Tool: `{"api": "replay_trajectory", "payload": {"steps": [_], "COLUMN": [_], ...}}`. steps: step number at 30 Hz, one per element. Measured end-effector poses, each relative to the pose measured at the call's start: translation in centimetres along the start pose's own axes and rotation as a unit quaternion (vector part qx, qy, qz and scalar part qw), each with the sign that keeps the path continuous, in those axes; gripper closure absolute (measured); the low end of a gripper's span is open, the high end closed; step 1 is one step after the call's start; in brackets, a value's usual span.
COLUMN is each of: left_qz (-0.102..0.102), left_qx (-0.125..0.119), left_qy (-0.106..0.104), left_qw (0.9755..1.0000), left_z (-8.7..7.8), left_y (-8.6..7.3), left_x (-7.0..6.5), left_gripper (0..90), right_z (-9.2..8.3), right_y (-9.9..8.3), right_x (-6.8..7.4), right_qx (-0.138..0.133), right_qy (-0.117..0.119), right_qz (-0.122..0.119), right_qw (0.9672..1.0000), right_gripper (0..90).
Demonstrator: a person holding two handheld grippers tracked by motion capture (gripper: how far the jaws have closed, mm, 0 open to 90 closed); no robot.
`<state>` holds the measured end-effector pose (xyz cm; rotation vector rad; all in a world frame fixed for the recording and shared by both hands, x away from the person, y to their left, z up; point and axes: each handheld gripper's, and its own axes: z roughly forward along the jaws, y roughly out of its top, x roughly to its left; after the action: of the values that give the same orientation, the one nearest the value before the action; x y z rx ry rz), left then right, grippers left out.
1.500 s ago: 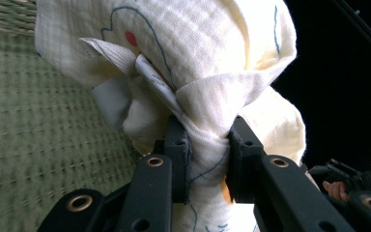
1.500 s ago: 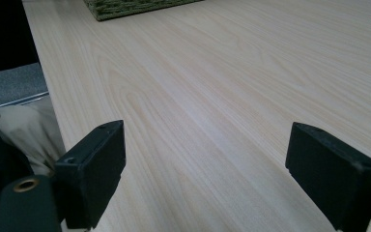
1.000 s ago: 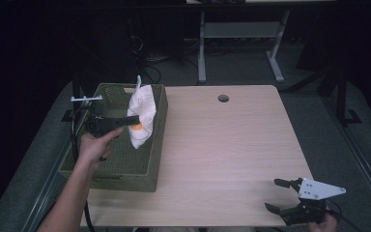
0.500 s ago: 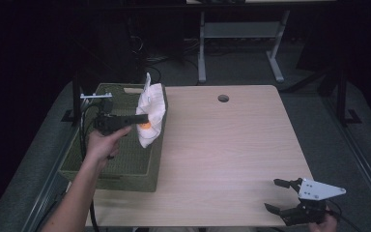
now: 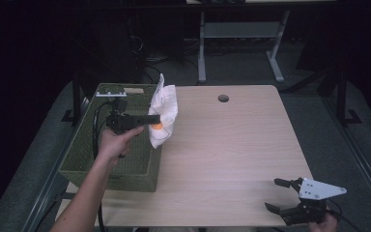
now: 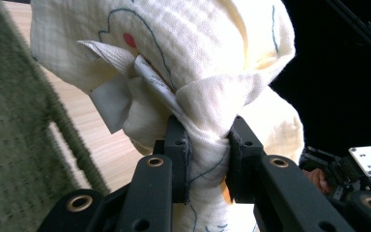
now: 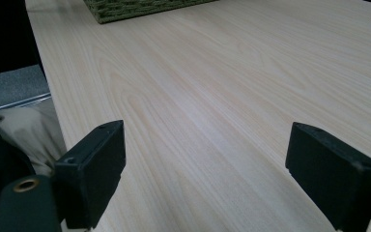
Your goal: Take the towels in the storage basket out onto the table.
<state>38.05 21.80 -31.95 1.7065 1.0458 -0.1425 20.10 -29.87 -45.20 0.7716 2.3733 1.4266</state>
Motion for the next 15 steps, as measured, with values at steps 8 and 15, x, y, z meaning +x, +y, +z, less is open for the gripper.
{"api": "replay_trajectory", "payload": {"steps": [8,15], "left_qz": [0.011,0.017], "left_qx": [0.018,0.023], "left_qy": [0.006,0.002], "left_qw": [0.9998,0.9996], "left_z": [1.7,2.9], "left_y": [0.2,0.5], "left_x": [-0.5,-1.0], "left_gripper": [74.6,74.6], "right_z": [0.1,0.4], "right_y": [0.0,0.1], "right_x": [-0.1,-0.3], "right_qx": [0.001,0.004], "right_qy": [-0.002,-0.003], "right_qz": [-0.005,-0.001], "right_qw": [1.0000,1.0000], "right_gripper": [13.8,13.8]}}
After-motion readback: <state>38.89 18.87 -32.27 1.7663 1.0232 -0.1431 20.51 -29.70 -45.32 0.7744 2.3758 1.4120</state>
